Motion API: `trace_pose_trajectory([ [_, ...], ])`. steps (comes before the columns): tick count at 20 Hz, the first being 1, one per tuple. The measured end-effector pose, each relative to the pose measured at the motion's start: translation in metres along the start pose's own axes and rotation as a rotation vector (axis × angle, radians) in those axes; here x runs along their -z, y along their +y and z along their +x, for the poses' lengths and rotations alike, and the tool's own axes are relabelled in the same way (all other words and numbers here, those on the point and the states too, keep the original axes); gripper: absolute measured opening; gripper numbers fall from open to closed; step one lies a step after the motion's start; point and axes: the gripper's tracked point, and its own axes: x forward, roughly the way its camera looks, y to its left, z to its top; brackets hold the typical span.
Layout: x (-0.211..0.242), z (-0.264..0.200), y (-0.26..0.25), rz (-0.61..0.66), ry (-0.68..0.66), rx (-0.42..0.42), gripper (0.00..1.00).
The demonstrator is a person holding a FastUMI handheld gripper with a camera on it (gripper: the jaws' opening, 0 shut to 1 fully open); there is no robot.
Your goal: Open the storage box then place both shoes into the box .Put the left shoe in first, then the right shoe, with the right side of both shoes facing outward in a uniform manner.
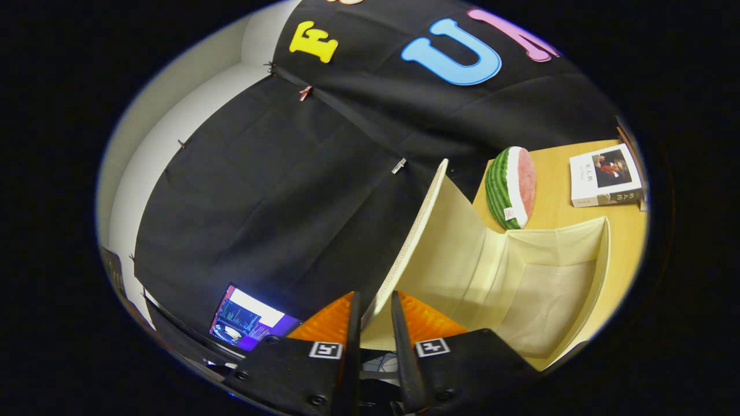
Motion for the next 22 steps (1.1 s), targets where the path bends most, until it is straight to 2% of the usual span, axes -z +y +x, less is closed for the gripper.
trace_pose_trajectory([
  [1, 0.005, 0.004, 0.004, -0.015, 0.017, -0.007, 0.41],
  [4, 0.011, 0.015, 0.013, -0.027, 0.036, -0.021, 0.93],
  [8, 0.003, 0.005, 0.005, -0.041, 0.003, 0.004, 0.97],
  [13, -0.017, -0.045, -0.031, -0.086, -0.063, 0.085, 0.97],
  [18, -0.025, -0.118, -0.08, -0.098, -0.136, 0.2, 0.97],
  [22, -0.019, -0.179, -0.12, -0.124, -0.175, 0.334, 0.97],
])
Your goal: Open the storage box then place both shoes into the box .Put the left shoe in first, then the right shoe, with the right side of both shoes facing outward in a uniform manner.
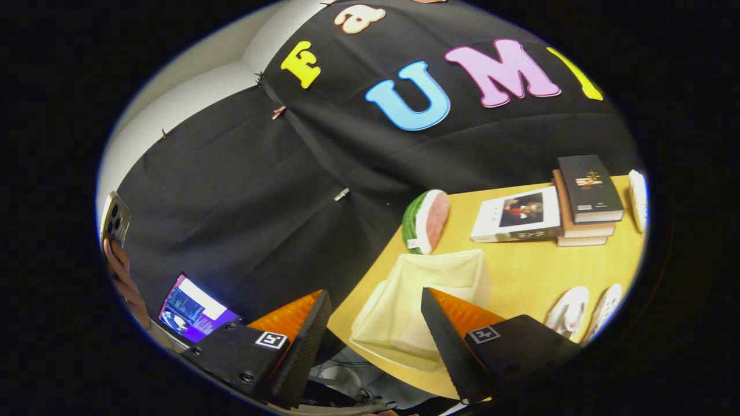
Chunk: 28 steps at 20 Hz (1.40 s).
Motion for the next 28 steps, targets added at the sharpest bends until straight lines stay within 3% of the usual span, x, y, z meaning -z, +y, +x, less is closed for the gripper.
trace_pose_trajectory([
  [7, 0.025, -0.06, -0.1, -0.043, -0.009, 0.26, 0.97],
  [13, 0.071, -0.099, -0.188, -0.106, 0.086, 0.489, 0.98],
  [17, 0.107, -0.1, -0.233, -0.067, 0.143, 0.562, 0.98],
  [25, 0.157, -0.083, -0.282, -0.079, 0.258, 0.626, 0.96],
  [28, 0.165, -0.074, -0.302, -0.087, 0.267, 0.671, 0.9],
])
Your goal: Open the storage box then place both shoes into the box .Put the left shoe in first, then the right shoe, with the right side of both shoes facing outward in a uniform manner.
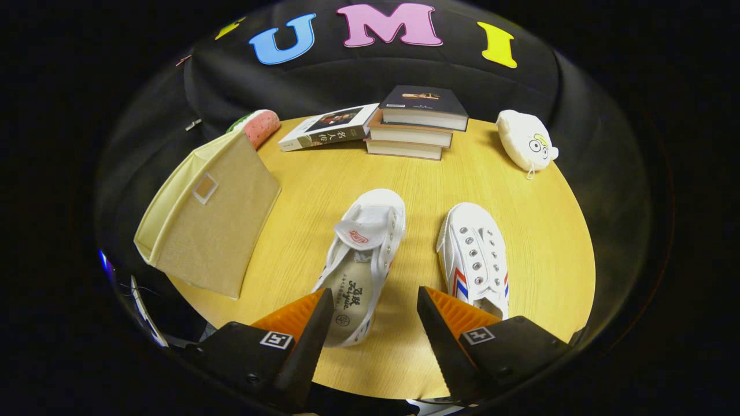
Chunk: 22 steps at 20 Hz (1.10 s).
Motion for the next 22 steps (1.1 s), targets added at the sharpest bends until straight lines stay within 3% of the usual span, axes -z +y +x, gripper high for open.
trace_pose_trajectory([
  [7, 0.001, 0.05, -0.003, 0.046, 0.043, 0.058, 0.7],
  [12, -0.008, 0.065, 0.002, 0.057, 0.027, 0.079, 0.35],
  [15, -0.009, 0.063, -0.007, 0.119, 0.02, 0.092, 0.23],
  [16, -0.008, 0.064, -0.007, 0.167, 0.03, 0.088, 0.09],
  [22, -0.015, 0.054, -0.002, 0.259, 0.025, 0.08, 0.05],
])
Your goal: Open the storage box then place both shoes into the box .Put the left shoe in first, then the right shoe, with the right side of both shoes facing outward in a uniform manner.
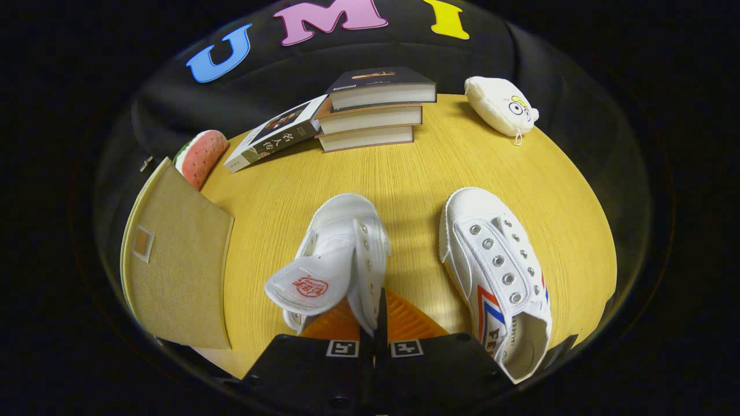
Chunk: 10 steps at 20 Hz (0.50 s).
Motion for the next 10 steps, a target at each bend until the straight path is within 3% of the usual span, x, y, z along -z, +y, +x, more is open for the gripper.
trace_pose_trajectory([
  [10, -0.03, -0.057, 0.027, 0.091, -0.081, -0.106, 0.05],
])
